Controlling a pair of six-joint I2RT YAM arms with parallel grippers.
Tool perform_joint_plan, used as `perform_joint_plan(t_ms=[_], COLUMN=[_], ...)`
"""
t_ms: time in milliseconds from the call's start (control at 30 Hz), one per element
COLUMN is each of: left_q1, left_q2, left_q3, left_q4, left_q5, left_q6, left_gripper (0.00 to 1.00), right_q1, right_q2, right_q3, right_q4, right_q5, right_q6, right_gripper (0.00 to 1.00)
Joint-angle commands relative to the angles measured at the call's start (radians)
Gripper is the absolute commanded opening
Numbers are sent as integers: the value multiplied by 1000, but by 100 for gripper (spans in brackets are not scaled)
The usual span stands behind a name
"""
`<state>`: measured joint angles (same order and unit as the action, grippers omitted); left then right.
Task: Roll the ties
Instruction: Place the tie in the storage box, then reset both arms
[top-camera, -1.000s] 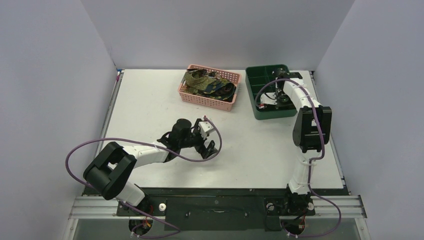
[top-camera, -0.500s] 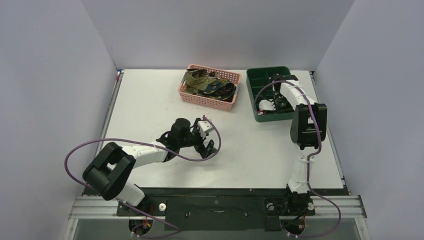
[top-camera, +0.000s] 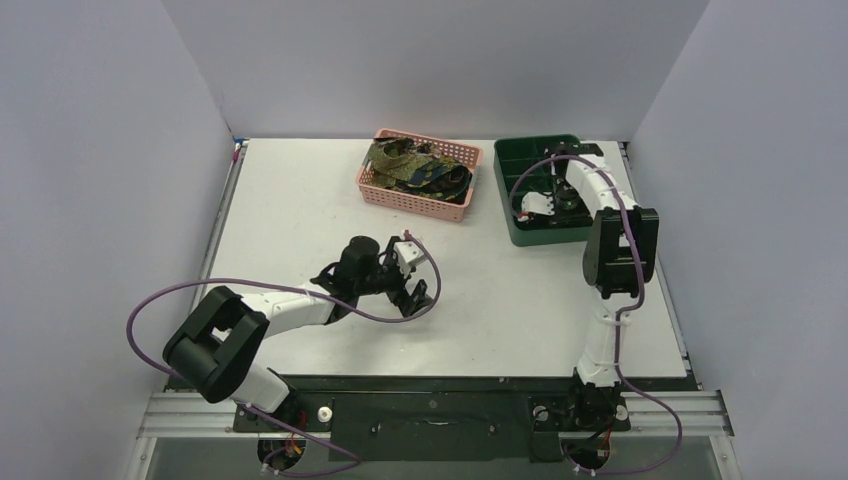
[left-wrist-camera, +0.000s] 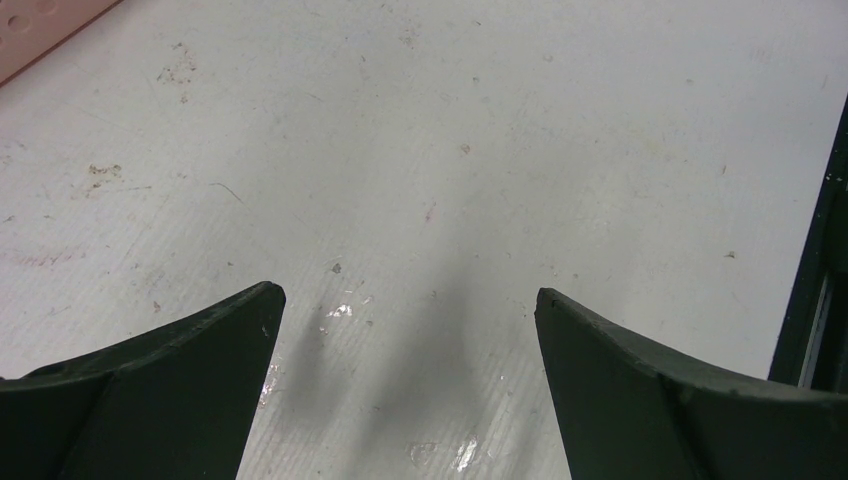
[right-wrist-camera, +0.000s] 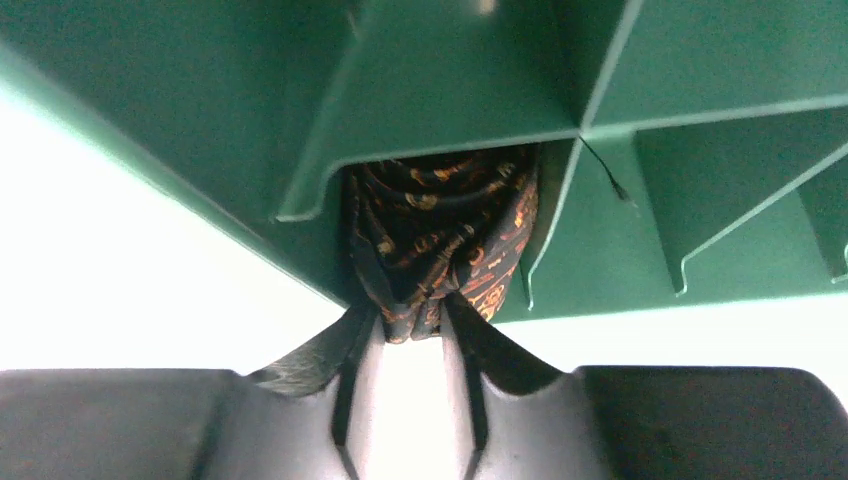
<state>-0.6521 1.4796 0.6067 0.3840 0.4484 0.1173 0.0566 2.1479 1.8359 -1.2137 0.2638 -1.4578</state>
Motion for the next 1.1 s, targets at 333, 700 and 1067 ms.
perform_joint_plan(t_ms=[333,700,1067], left_q1=[74,180,521], left_q2=[18,89,109], left_q3=[221,719,1061], left_q4=[-171,-701,-1120], left_q5=[-47,-275,-358], left_q6=[34,-1,-6], left_gripper=[97,96,97], right_q1=[-39,-118,-381], right_q2=[-222,-518,-966], right_q3=[150,106,-422], right_q4=[0,193,555], right_q5=[-103,-349,-689], right_q6=[140,435,1103], right_gripper=[53,74,78])
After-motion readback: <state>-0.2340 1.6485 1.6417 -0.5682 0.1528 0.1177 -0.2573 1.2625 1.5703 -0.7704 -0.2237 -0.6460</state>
